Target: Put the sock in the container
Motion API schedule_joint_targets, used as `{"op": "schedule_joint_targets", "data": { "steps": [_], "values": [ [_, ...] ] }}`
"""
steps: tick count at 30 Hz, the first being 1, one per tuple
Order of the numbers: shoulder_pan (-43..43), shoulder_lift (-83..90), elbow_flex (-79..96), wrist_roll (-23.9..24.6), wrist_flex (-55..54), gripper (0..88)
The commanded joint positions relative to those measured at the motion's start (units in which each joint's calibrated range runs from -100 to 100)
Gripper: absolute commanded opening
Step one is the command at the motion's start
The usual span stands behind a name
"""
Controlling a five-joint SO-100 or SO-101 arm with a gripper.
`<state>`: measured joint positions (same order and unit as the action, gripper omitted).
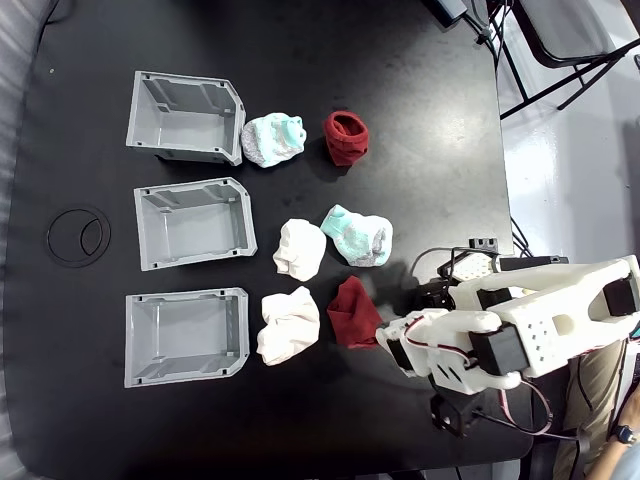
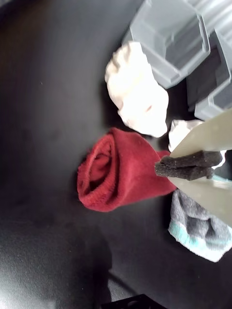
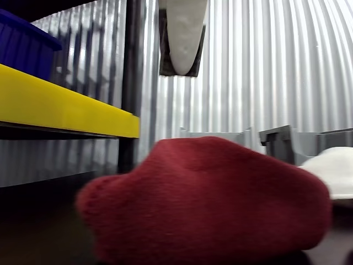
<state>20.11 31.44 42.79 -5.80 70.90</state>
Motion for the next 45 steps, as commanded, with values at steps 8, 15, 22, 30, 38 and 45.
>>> {"op": "schedule_joint_targets", "data": {
  "steps": [8,15,22,30,38,45],
  "values": [
    [-6.76,-5.80,-2.85,-0.41,0.24,1.7],
    [-6.21,-6.13,-5.73,-0.41,0.24,1.7],
    [-3.54,-6.55,-6.18,-0.41,0.32,1.8],
    [-2.83,-5.88,-6.00,-0.29,0.32,1.8],
    [-2.83,-5.88,-6.18,0.05,0.32,1.8],
    [-2.83,-5.88,-6.36,0.05,0.32,1.8]
  ]
}}
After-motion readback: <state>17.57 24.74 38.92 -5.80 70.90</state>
